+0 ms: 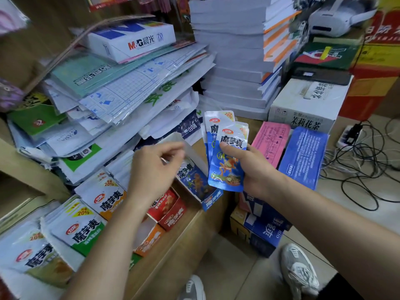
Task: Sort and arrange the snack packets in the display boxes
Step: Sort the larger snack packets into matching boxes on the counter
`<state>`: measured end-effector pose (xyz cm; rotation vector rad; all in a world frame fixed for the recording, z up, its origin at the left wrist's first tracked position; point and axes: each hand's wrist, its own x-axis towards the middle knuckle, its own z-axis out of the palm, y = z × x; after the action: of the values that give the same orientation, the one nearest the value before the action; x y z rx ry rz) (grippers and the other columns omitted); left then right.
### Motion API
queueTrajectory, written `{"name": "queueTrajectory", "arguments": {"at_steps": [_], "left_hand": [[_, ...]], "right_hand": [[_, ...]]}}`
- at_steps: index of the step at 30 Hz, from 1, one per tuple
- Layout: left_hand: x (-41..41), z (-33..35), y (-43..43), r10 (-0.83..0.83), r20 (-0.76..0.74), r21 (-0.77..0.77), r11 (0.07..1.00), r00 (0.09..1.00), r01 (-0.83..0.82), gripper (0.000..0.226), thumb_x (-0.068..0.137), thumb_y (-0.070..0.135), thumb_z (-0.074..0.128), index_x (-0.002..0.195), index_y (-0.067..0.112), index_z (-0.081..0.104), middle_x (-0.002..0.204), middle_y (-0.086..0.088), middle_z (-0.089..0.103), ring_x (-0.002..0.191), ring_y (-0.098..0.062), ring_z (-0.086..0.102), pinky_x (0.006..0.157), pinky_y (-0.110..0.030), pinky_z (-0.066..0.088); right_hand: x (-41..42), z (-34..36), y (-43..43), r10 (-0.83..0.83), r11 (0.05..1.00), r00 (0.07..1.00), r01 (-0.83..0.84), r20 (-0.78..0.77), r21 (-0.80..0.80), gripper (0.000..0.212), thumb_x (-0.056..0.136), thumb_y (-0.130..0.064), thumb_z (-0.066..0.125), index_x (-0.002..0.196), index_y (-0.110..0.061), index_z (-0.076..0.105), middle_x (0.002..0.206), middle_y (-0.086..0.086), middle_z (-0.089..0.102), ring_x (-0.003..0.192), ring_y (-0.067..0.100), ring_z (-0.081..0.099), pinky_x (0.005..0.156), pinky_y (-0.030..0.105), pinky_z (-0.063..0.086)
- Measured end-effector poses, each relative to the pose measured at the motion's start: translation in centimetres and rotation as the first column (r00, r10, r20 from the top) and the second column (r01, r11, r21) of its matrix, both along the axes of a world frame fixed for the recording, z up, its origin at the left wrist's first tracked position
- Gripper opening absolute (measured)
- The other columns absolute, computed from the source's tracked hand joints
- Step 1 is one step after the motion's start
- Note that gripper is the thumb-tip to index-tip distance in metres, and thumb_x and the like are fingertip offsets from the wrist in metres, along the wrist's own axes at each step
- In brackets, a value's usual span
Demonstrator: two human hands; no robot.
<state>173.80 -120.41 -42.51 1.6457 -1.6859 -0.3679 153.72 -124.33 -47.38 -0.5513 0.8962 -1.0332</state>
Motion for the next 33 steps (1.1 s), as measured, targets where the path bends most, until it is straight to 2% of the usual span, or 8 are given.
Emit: {"name": "queueTrajectory", "arguments": {"at_steps": [3, 9, 12, 14, 16, 19, 23, 33], "left_hand": [[1.4, 0.5, -0.4, 0.104, 0.076, -0.042, 0.994, 0.992, -0.101, 0.021, 0.093, 0.021, 0.071, 0.113, 0.024, 0.077, 0.086, 0.025, 0.068, 0.080, 0.010, 0.064, 0.073, -0.004, 0.046], [1.1, 0.6, -3.0, -0.046, 0.470, 0.194, 0.980, 0.881, -0.053, 0.035, 0.091, 0.039, 0.069, 0.126, 0.034, 0.069, 0.128, 0.007, 0.069, 0.117, -0.020, 0.062, 0.105, -0.040, 0.044], [0.9, 0.9, -4.8, -0.116, 0.621, 0.288, 0.953, 0.775, -0.089, 0.046, 0.091, 0.043, 0.069, 0.135, 0.033, 0.061, 0.135, 0.005, 0.063, 0.127, -0.023, 0.051, 0.103, -0.041, 0.033], [0.9, 0.8, -5.4, -0.073, 0.701, 0.205, 0.973, 0.709, -0.103, 0.049, 0.088, 0.044, 0.072, 0.134, 0.036, 0.060, 0.131, 0.007, 0.059, 0.124, -0.022, 0.042, 0.092, -0.040, 0.028], [1.4, 0.5, -6.1, 0.020, 0.700, 0.115, 0.983, 0.714, -0.140, 0.057, 0.084, 0.040, 0.076, 0.137, 0.035, 0.056, 0.131, 0.003, 0.055, 0.124, -0.023, 0.039, 0.088, -0.038, 0.025], [2.7, -0.3, -7.7, -0.020, 0.635, 0.286, 0.935, 0.773, -0.210, 0.072, 0.089, 0.038, 0.072, 0.151, 0.026, 0.038, 0.140, -0.007, 0.057, 0.129, -0.033, 0.050, 0.100, -0.046, 0.041], [3.0, -0.7, -8.6, -0.015, 0.624, 0.295, 0.931, 0.781, -0.217, 0.034, 0.099, 0.032, 0.062, 0.132, 0.024, 0.062, 0.130, -0.009, 0.066, 0.117, -0.034, 0.060, 0.082, -0.037, 0.048], [1.8, 0.8, -6.0, 0.175, 0.470, 0.055, 0.973, 0.865, -0.226, 0.012, 0.095, 0.023, 0.060, 0.104, 0.022, 0.068, 0.094, -0.009, 0.072, 0.091, -0.036, 0.062, 0.074, -0.041, 0.049]], "right_hand": [[-0.7, -0.2, -0.3, -0.060, 0.998, 0.995, 0.059, -0.073, -0.022, 0.041, 0.085, -0.013, 0.078, 0.122, -0.007, 0.062, 0.104, 0.013, 0.076, 0.088, 0.034, 0.075, 0.075, 0.050, 0.061], [-1.4, -0.2, -0.4, -0.065, 0.995, 0.966, 0.043, -0.251, -0.092, 0.039, 0.078, -0.007, 0.084, 0.111, -0.006, 0.065, 0.096, 0.012, 0.077, 0.082, 0.031, 0.076, 0.073, 0.049, 0.062], [-1.2, -0.8, 0.0, -0.040, 0.994, 0.951, 0.008, -0.307, -0.106, 0.037, 0.076, -0.006, 0.086, 0.108, -0.007, 0.066, 0.093, 0.010, 0.077, 0.067, 0.020, 0.074, 0.061, 0.035, 0.058], [-0.9, -1.6, 0.2, -0.037, 0.992, 0.937, -0.008, -0.349, -0.127, 0.037, 0.076, -0.005, 0.086, 0.107, -0.008, 0.066, 0.092, 0.008, 0.077, 0.065, 0.017, 0.074, 0.055, 0.030, 0.057], [-0.6, -2.4, 0.3, -0.041, 0.991, 0.918, -0.012, -0.394, -0.132, 0.037, 0.076, -0.005, 0.086, 0.107, -0.010, 0.065, 0.094, 0.005, 0.077, 0.076, 0.019, 0.076, 0.062, 0.036, 0.062], [-0.3, -3.4, 0.5, -0.032, 0.994, 0.921, -0.010, -0.389, -0.105, 0.037, 0.078, -0.007, 0.085, 0.108, -0.012, 0.064, 0.097, 0.006, 0.077, 0.083, 0.024, 0.076, 0.077, 0.049, 0.063], [-0.4, -3.5, 0.7, -0.003, 0.999, 0.948, -0.009, -0.319, -0.036, 0.036, 0.079, -0.007, 0.084, 0.109, -0.010, 0.064, 0.096, 0.009, 0.077, 0.083, 0.029, 0.076, 0.077, 0.055, 0.061], [-5.8, 0.7, 0.1, -0.094, 0.969, 0.923, -0.001, -0.373, -0.248, 0.038, 0.080, -0.009, 0.083, 0.114, -0.009, 0.064, 0.096, 0.006, 0.078, 0.080, 0.024, 0.076, 0.065, 0.041, 0.063]]}}
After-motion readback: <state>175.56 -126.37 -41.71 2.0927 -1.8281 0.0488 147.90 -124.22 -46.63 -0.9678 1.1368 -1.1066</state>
